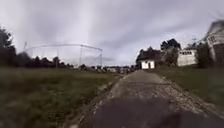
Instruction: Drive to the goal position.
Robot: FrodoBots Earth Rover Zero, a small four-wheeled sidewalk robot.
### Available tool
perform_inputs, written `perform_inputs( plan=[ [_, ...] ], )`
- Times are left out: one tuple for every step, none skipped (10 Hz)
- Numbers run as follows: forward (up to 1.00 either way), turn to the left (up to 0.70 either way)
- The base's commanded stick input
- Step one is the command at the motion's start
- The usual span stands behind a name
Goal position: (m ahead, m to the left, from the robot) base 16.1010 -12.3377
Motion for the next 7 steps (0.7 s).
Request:
perform_inputs(
  plan=[
    [0.7,0.0],
    [0.7,0.0],
    [0.7,0.0],
    [0.7,0.0],
    [0.7,-0.13],
    [0.7,-0.32],
    [0.7,-0.32]
  ],
)
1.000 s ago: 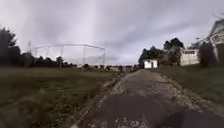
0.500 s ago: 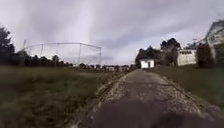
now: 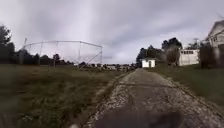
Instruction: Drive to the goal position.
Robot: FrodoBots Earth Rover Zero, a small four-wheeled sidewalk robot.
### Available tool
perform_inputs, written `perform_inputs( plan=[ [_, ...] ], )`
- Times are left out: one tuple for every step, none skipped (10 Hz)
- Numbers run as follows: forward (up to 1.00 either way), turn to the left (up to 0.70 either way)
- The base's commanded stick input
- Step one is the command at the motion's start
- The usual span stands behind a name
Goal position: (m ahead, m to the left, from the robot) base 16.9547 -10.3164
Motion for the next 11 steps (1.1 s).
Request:
perform_inputs(
  plan=[
    [0.7,-0.32],
    [0.7,-0.32],
    [0.7,-0.32],
    [0.7,-0.32],
    [0.7,-0.32],
    [0.7,-0.32],
    [0.7,-0.32],
    [0.7,-0.32],
    [0.7,-0.32],
    [0.7,-0.32],
    [0.7,-0.32]
  ],
)
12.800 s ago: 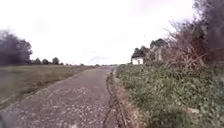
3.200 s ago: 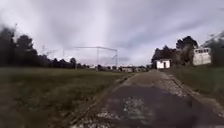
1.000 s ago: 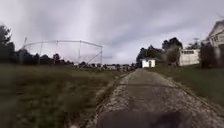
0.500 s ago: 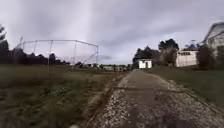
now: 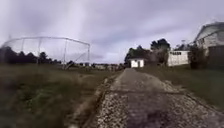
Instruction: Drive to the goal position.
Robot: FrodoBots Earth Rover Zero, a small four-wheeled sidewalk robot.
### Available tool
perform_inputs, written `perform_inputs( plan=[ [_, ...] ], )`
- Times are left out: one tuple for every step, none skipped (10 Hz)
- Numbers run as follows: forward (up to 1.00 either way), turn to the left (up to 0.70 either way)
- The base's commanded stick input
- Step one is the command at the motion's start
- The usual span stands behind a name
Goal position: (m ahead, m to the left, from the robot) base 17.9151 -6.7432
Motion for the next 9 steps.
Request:
perform_inputs(
  plan=[
    [0.7,-0.32],
    [0.7,-0.32],
    [0.7,-0.32],
    [0.7,-0.32],
    [0.7,-0.32],
    [0.7,-0.32],
    [0.7,-0.32],
    [0.7,-0.32],
    [0.7,-0.32]
  ],
)
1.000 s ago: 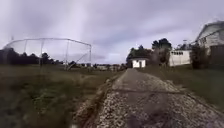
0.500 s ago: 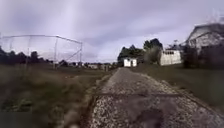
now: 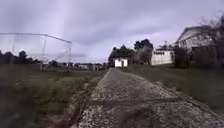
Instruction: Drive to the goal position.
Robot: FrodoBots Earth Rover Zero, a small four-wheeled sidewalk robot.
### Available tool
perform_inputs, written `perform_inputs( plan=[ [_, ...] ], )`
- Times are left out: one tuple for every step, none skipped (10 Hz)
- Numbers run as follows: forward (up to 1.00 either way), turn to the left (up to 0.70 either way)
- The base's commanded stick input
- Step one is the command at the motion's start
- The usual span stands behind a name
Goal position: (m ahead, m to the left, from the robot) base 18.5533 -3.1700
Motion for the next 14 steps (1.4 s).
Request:
perform_inputs(
  plan=[
    [0.7,-0.3],
    [0.7,-0.28],
    [0.7,-0.26],
    [0.7,-0.13],
    [0.7,0.0],
    [0.7,0.0],
    [0.7,0.0],
    [0.7,0.0],
    [0.7,0.0],
    [0.7,0.0],
    [0.7,0.0],
    [0.7,0.0],
    [0.7,0.0],
    [0.7,0.0]
  ],
)
